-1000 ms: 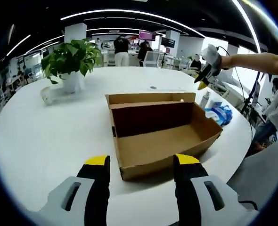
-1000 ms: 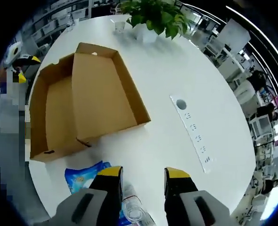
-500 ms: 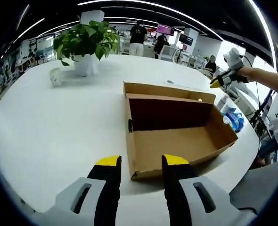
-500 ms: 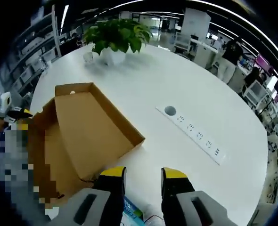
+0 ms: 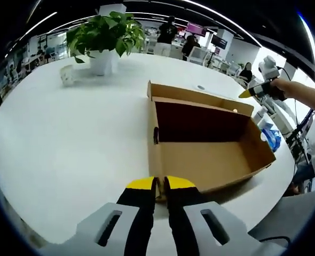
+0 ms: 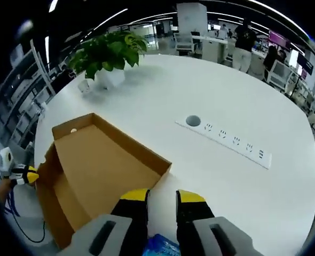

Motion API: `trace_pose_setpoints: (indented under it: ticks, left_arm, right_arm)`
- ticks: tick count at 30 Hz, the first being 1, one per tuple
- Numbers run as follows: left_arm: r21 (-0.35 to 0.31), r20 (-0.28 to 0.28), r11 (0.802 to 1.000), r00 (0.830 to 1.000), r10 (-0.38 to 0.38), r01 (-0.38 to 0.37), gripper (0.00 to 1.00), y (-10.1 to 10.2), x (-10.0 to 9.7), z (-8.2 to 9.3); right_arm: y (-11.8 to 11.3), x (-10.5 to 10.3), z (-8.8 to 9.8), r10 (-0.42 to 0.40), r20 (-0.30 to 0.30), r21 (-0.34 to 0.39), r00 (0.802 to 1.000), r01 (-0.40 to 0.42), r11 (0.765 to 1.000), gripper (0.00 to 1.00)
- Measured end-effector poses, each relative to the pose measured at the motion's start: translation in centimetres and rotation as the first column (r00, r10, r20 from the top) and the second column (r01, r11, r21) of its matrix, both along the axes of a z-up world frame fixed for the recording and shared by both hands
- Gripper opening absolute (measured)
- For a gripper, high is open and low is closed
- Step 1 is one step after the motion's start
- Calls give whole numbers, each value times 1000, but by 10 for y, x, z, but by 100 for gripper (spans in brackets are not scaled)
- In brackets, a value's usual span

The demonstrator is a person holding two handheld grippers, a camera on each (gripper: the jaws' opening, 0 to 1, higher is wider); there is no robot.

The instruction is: Operate the shoe box by opening the lid, removing the specified soft item, and placing it in the target area until the item is outside and the box remains undamaged.

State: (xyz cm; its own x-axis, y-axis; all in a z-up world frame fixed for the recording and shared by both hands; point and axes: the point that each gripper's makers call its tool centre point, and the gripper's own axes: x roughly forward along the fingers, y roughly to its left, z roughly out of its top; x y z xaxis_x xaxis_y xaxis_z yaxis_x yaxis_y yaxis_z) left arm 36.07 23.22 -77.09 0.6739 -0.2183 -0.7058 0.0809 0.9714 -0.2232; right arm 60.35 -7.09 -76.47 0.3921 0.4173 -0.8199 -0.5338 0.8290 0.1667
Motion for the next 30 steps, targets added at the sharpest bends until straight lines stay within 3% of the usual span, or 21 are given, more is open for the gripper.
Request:
trace_pose_setpoints:
  ticks: [6,11,19,23,26,30]
  left_arm:
    - [-12,3,1000,1000,14,-14,4,1,1,-1]
    - [2,10,1000,1000,13,-13,4,1,1,0]
    - [21,18,1000,1000,19,-19,3,2,1,0]
    - [51,18,999,1000,12,-13,3,1,2,0]
    - [54,18,998,1000,13,-14,3,2,2,0]
    - [46,18,999,1000,23,-24,3,3,1,0]
  right_arm:
    - [7,6,-11,-79,-21,34,997,79,996,17]
    - [15,6,-20,-134,-82,79,987,141,987,16]
    - [23,7,-30,-153,-99,73,983,161,984,15]
    - [27,2,-35,-195,-136,89,971,208,974,8]
    - [19,3,-38,-203,-96,33,974,207,978,2]
    - [19,1,-35,-224,-104,62,969,231,971,0]
